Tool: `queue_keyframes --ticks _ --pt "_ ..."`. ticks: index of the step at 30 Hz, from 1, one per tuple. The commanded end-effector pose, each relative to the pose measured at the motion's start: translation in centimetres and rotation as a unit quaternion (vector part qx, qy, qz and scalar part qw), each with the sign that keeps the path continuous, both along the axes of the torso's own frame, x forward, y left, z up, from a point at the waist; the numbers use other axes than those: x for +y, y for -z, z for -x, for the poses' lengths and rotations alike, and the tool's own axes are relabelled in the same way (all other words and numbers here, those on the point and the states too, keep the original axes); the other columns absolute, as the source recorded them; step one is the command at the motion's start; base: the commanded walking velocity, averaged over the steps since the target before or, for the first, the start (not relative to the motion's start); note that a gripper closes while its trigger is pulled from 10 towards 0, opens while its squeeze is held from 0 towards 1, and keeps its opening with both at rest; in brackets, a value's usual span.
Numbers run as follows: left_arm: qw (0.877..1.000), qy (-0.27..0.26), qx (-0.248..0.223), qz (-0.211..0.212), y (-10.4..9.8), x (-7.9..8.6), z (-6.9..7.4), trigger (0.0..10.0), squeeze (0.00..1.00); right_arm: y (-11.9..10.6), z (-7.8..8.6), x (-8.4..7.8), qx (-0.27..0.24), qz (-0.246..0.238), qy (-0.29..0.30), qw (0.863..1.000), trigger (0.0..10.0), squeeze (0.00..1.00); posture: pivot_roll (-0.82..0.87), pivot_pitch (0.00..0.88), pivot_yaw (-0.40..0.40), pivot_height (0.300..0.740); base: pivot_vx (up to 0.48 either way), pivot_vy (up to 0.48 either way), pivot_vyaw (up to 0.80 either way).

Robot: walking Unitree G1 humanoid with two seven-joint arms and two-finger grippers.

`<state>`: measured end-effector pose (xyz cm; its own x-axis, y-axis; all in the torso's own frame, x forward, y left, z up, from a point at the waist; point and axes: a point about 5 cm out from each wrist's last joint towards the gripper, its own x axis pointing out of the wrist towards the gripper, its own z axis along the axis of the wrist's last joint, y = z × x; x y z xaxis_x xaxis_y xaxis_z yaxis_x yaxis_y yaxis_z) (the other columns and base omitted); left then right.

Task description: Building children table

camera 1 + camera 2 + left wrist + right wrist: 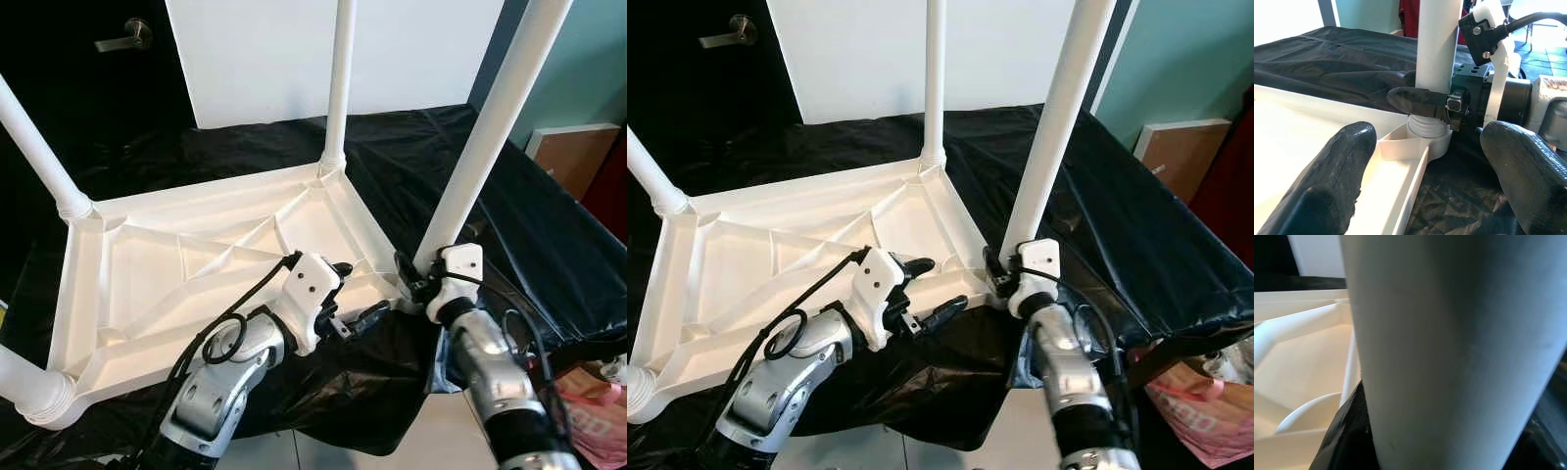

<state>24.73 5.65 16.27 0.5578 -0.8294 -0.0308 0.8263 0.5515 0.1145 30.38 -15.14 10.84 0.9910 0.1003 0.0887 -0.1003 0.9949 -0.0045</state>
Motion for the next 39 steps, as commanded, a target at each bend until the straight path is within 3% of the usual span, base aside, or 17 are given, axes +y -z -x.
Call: queue_keyframes --ticks 1,3,5,20,21,26,31,35,36,37,38,39 --pt "0.999 -0.034 0.0 -0.003 0.1 0.4 -0.2 10.0 0.0 1.4 0.4 -0.6 0.036 0.008 0.027 0.999 10.0 0.0 -0.09 0.013 -0.065 0.74 0.0 0.0 0.0" --pt "0.999 -0.038 0.002 -0.003 0.2 0.5 -0.3 10.0 0.0 1.9 0.8 -0.1 0.045 -0.004 0.072 0.996 10.0 0.0 -0.09 0.01 -0.061 0.74 0.0 0.0 0.0" --pt "0.999 -0.04 0.002 -0.004 0.2 0.5 -0.3 10.0 0.0 1.9 0.9 0.1 0.046 -0.011 0.081 0.996 10.0 0.0 -0.09 0.009 -0.059 0.74 0.0 0.0 0.0" --pt "0.999 -0.042 0.0 -0.012 0.1 0.7 -0.4 10.0 0.0 1.3 1.5 0.5 0.03 -0.013 0.099 0.995 10.0 0.0 -0.08 0.01 -0.038 0.74 0.0 0.0 0.0" --pt "0.999 -0.041 0.001 -0.012 0.1 0.7 -0.4 10.0 0.0 1.2 1.5 0.3 0.024 -0.009 0.096 0.995 10.0 1.0 -0.08 0.012 -0.037 0.74 0.0 0.0 0.0" --pt "0.999 -0.041 0.002 -0.012 0.1 0.7 -0.3 10.0 0.0 0.8 1.6 -0.2 0.014 -0.002 0.086 0.996 10.0 1.0 -0.08 0.019 -0.037 0.74 0.0 0.0 0.0" --pt "0.999 -0.043 0.003 -0.012 0.1 0.7 -0.1 10.0 0.0 0.0 1.6 -1.4 0.002 -0.002 0.016 1.0 10.0 1.0 -0.08 0.023 -0.038 0.74 0.0 0.0 0.0" --pt "0.999 -0.043 0.004 -0.013 0.1 0.7 -0.1 10.0 0.0 -0.1 1.6 -1.6 0.0 -0.001 -0.005 1.0 10.0 1.0 -0.08 0.023 -0.036 0.74 0.0 0.0 0.0" --pt "0.999 -0.044 0.004 -0.013 0.1 0.7 -0.1 10.0 0.0 -0.4 1.3 -1.7 0.0 0.006 -0.049 0.999 10.0 0.0 -0.08 0.024 -0.033 0.74 0.0 0.0 0.0" --pt "0.999 -0.044 0.004 -0.013 0.1 0.7 -0.1 10.0 0.0 -0.4 1.3 -1.7 0.0 0.006 -0.049 0.999 10.0 0.0 -0.08 0.024 -0.033 0.74 0.0 0.0 0.0" --pt "0.999 -0.044 0.005 -0.013 0.1 0.8 -0.1 10.0 0.0 -0.7 0.6 -1.7 0.003 0.026 -0.12 0.992 10.0 0.0 -0.08 0.022 -0.03 0.74 0.0 0.0 0.0" --pt "0.999 -0.044 0.005 -0.013 0.1 0.8 -0.1 10.0 0.0 -0.7 0.6 -1.7 0.003 0.026 -0.12 0.992 10.0 0.0 -0.08 0.022 -0.03 0.74 0.0 0.0 0.0"
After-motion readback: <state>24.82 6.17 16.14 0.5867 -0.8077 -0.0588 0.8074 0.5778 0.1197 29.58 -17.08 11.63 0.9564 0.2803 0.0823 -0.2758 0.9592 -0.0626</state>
